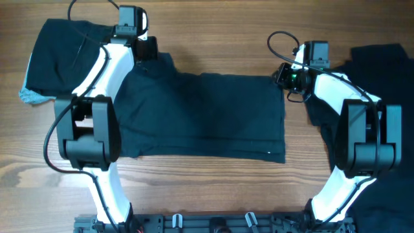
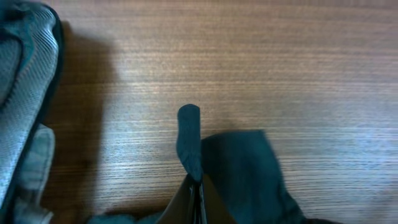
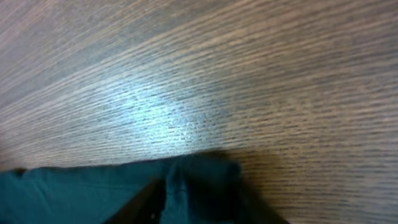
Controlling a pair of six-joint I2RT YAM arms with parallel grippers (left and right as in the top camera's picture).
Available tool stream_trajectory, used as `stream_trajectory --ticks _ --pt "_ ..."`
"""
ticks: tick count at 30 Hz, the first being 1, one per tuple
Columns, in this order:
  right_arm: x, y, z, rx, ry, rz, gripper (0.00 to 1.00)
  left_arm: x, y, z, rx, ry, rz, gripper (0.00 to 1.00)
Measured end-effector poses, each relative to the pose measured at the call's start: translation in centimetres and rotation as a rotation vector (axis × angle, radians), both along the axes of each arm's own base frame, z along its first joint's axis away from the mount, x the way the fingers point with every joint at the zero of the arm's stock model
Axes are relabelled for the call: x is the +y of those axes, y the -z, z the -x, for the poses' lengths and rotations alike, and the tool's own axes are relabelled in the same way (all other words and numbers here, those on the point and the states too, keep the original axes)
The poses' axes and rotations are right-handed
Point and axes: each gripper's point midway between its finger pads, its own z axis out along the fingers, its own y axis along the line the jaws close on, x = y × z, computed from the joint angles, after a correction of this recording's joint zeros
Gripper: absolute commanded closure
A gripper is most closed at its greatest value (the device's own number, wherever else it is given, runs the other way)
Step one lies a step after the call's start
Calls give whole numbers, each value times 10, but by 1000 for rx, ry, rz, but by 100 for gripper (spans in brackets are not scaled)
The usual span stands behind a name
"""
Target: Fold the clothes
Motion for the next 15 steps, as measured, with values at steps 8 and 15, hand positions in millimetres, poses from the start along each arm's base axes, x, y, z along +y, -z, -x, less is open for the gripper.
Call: stream_trajectory --ticks 8,15 --pt "-18 2 11 49 29 109 96 1 -27 8 -19 0 2 96" --pt "-19 -64 15 -50 20 122 96 3 -37 28 33 0 -3 96"
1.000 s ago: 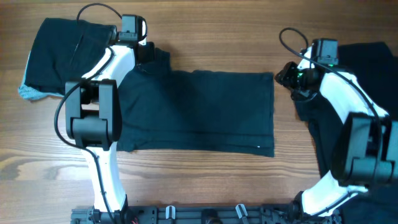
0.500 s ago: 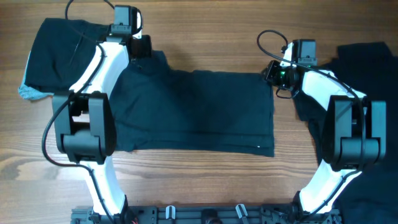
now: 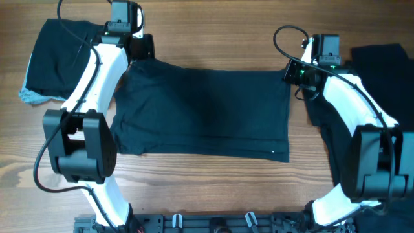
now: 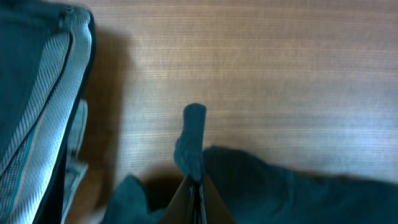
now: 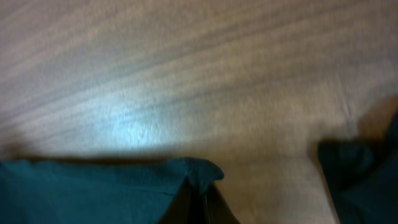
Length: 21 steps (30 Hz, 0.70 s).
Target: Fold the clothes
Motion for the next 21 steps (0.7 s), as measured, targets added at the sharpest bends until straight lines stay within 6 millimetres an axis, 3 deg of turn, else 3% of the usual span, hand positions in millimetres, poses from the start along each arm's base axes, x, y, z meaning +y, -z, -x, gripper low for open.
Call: stream_trajectory --ticks 2,6,9,11,15,18,21 --pt "0 7 16 69 -3 0 95 1 6 12 54 0 -5 96" --pt "0 9 19 85 -6 1 92 2 9 20 89 0 -9 96" --pt "0 6 14 59 -8 3 53 2 5 19 78 0 -8 96" --pt "-1 1 3 11 -6 10 46 2 3 16 62 0 -6 96" --pt "-5 0 -12 -42 15 22 46 1 -1 9 32 0 -3 96" --pt "-7 30 -24 -30 34 24 46 1 -1 8 27 0 -3 96" --pt "-7 60 -23 20 45 21 46 1 -2 8 24 0 -2 96"
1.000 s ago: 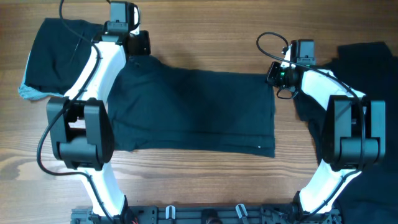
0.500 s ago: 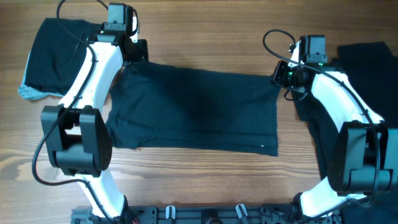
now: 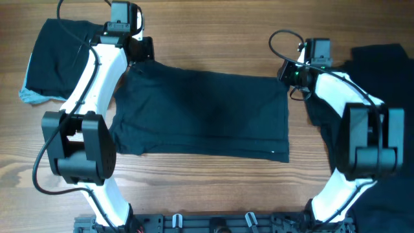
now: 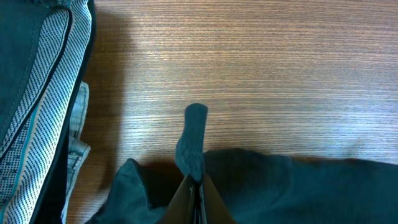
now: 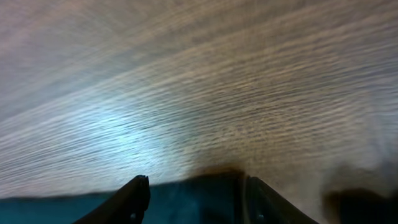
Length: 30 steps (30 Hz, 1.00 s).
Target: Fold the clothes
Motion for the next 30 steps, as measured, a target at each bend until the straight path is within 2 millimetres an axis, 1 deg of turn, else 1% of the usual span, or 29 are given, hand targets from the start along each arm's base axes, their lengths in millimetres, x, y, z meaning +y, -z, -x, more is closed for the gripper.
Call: stream_trajectory --ticks 1,2,3,5,6,12,15,18,20,22,23,25,27,30 --pt "0 2 -2 -4 3 -1 46 0 0 0 0 0 0 96" --pt "-1 1 -3 -7 4 1 51 0 0 0 0 0 0 96" --pt "-1 2 -3 -5 5 2 59 0 0 0 -1 0 0 96" --pt "-1 5 -1 8 12 -1 85 0 0 0 0 0 0 96" --pt "-1 6 1 15 16 -4 96 0 0 0 0 0 0 96" --pt "0 9 2 27 22 -13 96 0 0 0 -1 0 0 96" --pt "0 5 4 28 22 -13 96 0 0 0 0 0 0 96" --pt "8 -27 10 2 -14 -44 96 0 -5 1 -8 0 1 96" --pt "12 -54 15 -34 -45 -50 96 0 -12 5 -10 0 1 96" --pt "14 -70 22 -40 -67 -52 96 2 -19 15 9 -1 -2 96" --pt "14 -73 27 -30 -73 -52 96 3 -20 23 33 -3 -7 96" --pt "15 -67 40 27 -83 -50 96 8 -15 39 100 -10 -16 96" --pt "15 -63 49 66 -85 -51 96 18 -11 49 145 -32 -28 96" --pt "14 -60 55 97 -81 -46 96 39 -6 63 208 -94 -31 96"
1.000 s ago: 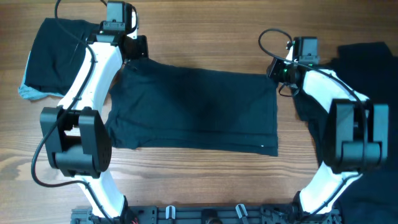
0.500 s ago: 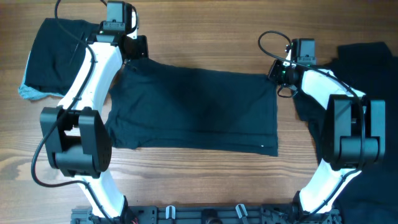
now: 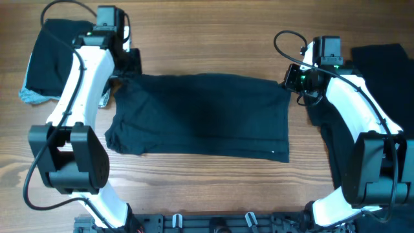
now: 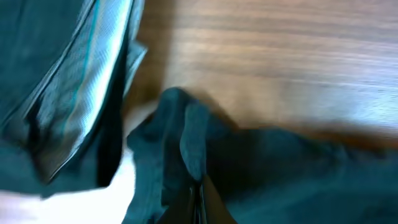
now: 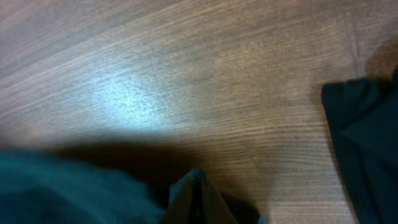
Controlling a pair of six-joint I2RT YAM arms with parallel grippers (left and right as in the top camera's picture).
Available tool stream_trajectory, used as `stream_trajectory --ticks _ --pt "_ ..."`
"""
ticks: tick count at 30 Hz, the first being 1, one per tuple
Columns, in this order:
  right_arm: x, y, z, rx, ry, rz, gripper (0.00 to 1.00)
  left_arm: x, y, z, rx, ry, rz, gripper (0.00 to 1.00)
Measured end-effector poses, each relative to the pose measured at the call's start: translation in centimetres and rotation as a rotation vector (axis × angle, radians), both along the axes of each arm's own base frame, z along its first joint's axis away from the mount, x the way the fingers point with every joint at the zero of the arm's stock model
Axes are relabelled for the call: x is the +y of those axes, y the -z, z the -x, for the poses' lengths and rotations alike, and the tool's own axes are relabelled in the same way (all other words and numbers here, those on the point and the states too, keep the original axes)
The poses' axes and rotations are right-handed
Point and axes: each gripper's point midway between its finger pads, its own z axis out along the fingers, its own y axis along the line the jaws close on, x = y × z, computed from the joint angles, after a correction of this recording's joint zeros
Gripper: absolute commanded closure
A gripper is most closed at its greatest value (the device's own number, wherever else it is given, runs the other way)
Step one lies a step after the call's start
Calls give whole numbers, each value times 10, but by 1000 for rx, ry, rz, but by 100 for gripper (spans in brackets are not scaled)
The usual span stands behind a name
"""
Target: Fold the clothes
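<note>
A dark teal garment point(image 3: 200, 116) lies spread flat across the middle of the wooden table. My left gripper point(image 3: 124, 76) is shut on its far left corner, where the cloth point(image 4: 193, 140) bunches up between the fingers. My right gripper point(image 3: 289, 83) is shut on the far right corner, a small peak of cloth point(image 5: 194, 180) showing between its jaws. Both corners are lifted slightly off the wood.
A folded dark garment with a grey mesh lining point(image 3: 48, 45) lies at the far left, close to my left gripper, and shows again point(image 4: 68, 93) in the left wrist view. Another dark garment point(image 3: 381, 71) lies at the right edge, behind my right arm.
My left gripper has moved left and toward the front with its corner, nearer the folded pile. My right gripper, open then, is shut on the far right corner. The garment's far edge lies straighter.
Both grippers held the far corners of the rumpled garment. They then stood farther back and wider apart, the cloth stretched. The right gripper was then open at its corner. Now both are shut on the corners, the garment lying flatter and slightly nearer the front.
</note>
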Motion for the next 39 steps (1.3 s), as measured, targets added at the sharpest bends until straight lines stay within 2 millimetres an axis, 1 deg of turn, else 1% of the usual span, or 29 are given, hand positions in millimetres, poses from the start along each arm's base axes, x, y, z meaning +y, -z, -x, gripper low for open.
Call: stream_trajectory --ticks 2,3,6,9,13,18,22,25,28,31,34,36,37,38,39 --pt "-3 4 10 44 6 15 96 12 3 10 39 -41 -1 96" --pt "-5 8 19 85 11 27 96 14 4 13 54 -49 0 96" --pt "-8 13 32 141 16 45 95 15 5 20 83 -55 1 96" --pt "-8 13 34 150 16 45 96 15 7 23 92 -68 4 96" --pt "-8 13 34 150 8 47 96 14 29 38 150 -73 12 96" --pt "-4 13 36 141 -74 53 96 12 32 43 169 -72 21 96" --pt "-4 19 64 257 -77 46 96 10 34 53 210 -77 30 96" --pt "-4 20 77 314 -71 45 96 10 46 69 267 -94 30 96" --pt "-4 21 87 354 -67 45 96 10 56 86 329 -114 30 96" --pt "-4 21 97 396 -68 43 95 11 56 100 381 -144 26 96" --pt "-4 21 103 423 -69 42 96 13 56 106 404 -170 13 96" --pt "-4 21 107 437 -70 41 95 17 55 107 404 -185 -6 96" --pt "-4 22 106 431 -69 42 92 18 55 107 402 -189 -12 96" --pt "-4 22 105 428 -69 42 80 18 55 107 402 -190 -15 93" --pt "-4 22 105 428 -66 42 62 18 55 107 402 -190 -15 84"
